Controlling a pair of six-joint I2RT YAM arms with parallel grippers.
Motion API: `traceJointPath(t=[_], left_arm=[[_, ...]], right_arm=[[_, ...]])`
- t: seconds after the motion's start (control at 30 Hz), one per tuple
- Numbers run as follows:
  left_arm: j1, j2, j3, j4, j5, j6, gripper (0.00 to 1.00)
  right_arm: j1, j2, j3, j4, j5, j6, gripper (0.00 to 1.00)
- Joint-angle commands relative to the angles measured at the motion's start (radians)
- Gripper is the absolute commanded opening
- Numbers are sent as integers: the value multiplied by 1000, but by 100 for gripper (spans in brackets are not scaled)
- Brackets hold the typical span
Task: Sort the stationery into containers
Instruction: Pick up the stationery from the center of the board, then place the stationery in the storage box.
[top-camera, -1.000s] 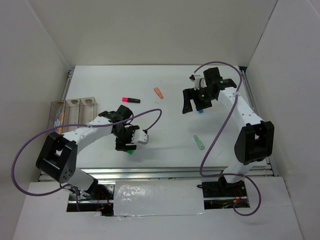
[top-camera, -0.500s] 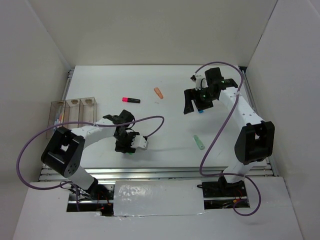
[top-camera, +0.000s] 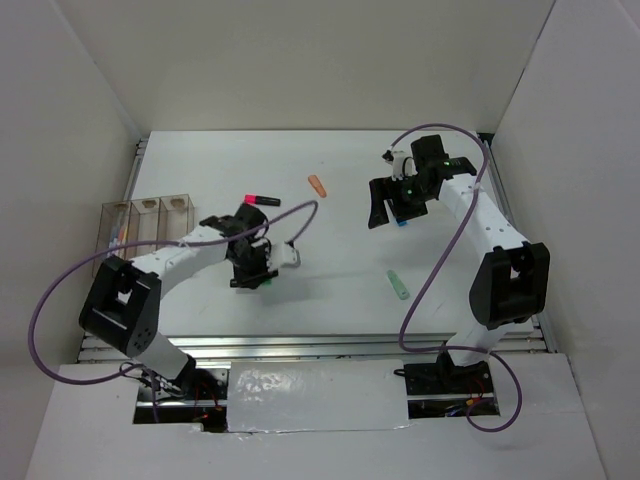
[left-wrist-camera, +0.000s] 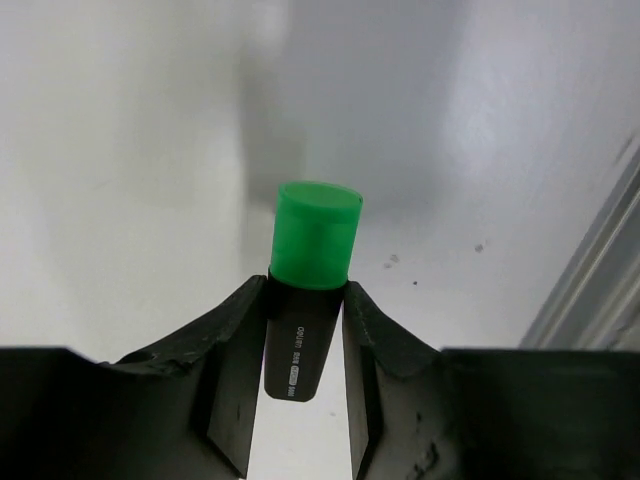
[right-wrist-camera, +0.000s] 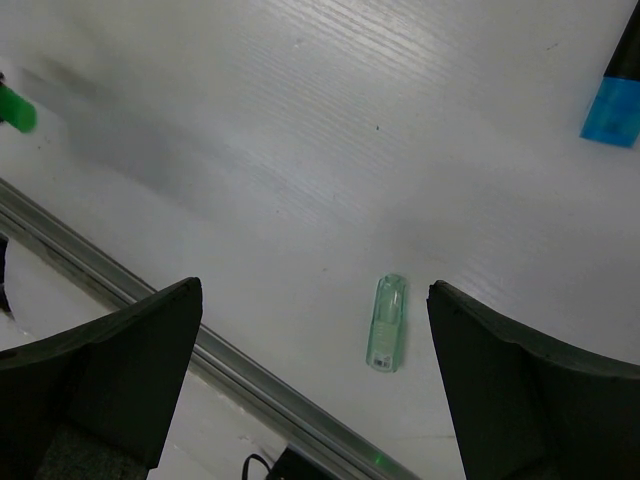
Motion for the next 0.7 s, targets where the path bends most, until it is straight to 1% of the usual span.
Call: traceJointPath(t=[0.0, 0.03, 0.07, 0.1, 0.13, 0.17, 0.2, 0.27, 0.3, 0.33, 0.43, 0.67], left_arm=[[169, 3, 241, -70, 89, -330, 0], [223, 17, 281, -89, 118, -368, 0], [333, 20, 351, -118, 147, -432, 0], [383, 17, 378, -120, 184, -465, 0], [439, 9, 396, -115, 186, -497, 0], [534, 3, 428, -110, 184, -555, 0], [567, -6, 436, -75, 107, -603, 0], [607, -2, 455, -61, -1, -711, 0], [636, 11, 476, -67, -41, -727, 0], [648, 15, 479, -60, -135, -771, 0], [691, 61, 513, -75, -249, -801, 0], [820, 187, 576, -92, -343, -841, 0]], right_arm=[[-6, -25, 8, -10, -22, 0, 100], [-7, -26, 1, -5, -22, 0, 100], [-9, -25, -2, -5, -22, -2, 100], [-9, -26, -5, -2, -24, -2, 100], [-7, -25, -8, -2, -24, -3, 100], [-9, -22, -6, -2, -21, -6, 100], [-9, -20, -3, -2, -21, -8, 100], [-9, -16, 1, -2, -24, -11, 99], [-10, -13, 6, -2, -27, -9, 100], [-10, -10, 9, 0, -34, -8, 100], [-9, 9, 24, -2, -53, -2, 99], [-9, 12, 24, -7, -44, -11, 99]])
